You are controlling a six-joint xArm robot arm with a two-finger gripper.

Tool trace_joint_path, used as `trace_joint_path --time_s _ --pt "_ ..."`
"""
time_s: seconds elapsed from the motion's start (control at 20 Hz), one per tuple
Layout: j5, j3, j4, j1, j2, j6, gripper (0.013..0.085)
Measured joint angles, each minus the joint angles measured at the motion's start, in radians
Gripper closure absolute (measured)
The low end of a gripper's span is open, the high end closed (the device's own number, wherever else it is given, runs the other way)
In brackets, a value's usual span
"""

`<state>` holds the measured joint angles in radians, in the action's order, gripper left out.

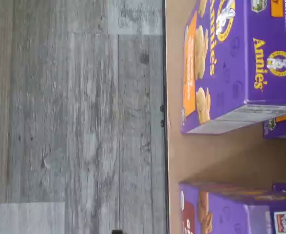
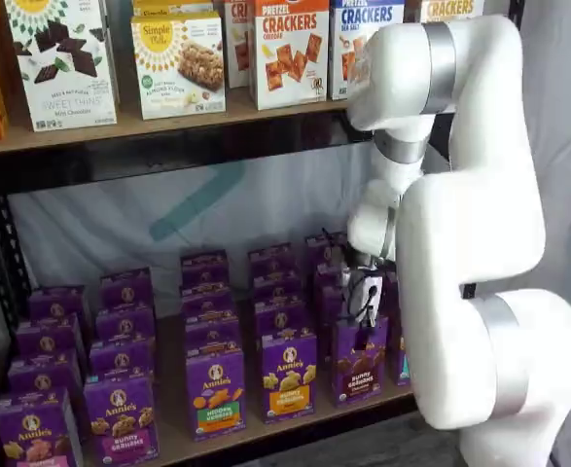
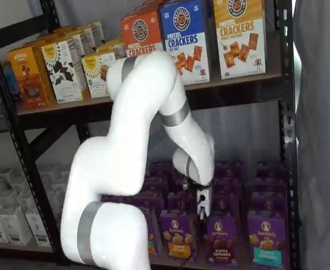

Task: Pick up the purple box with a brown patch in the center, on the bottom shelf, the fifth box from the left

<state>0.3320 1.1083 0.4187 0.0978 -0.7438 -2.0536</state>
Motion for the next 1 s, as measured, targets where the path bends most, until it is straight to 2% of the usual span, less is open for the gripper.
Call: trace_joint_path --time_s 0.05,0.1,0.15,0.3,0.35,0.55,0.65,0.85,1.0 --pt "0.004 0.001 -0.018 0.001 0.0 0.016 0.013" --pt "0.015 0.002 -0.075 0.004 0.0 0.067 0.013" --pt "0.021 0.0 -0.106 0.006 -0.001 0.093 0.013" --pt "0.014 -0.008 -0.087 0.001 -0.002 0.079 0.013" --pt "0.01 -0.01 -0.063 -0.001 -0.002 0.057 0.013" --pt "0.016 -0.009 0.124 -0.011 0.004 -0.104 0.013" --pt "0.015 -0.009 0.192 -0.014 0.009 -0.161 0.013" --pt "-0.006 -0.002 0.256 -0.019 0.007 -0.216 0.013" --pt "-0.014 0.013 0.266 -0.019 -0.005 -0.226 0.013"
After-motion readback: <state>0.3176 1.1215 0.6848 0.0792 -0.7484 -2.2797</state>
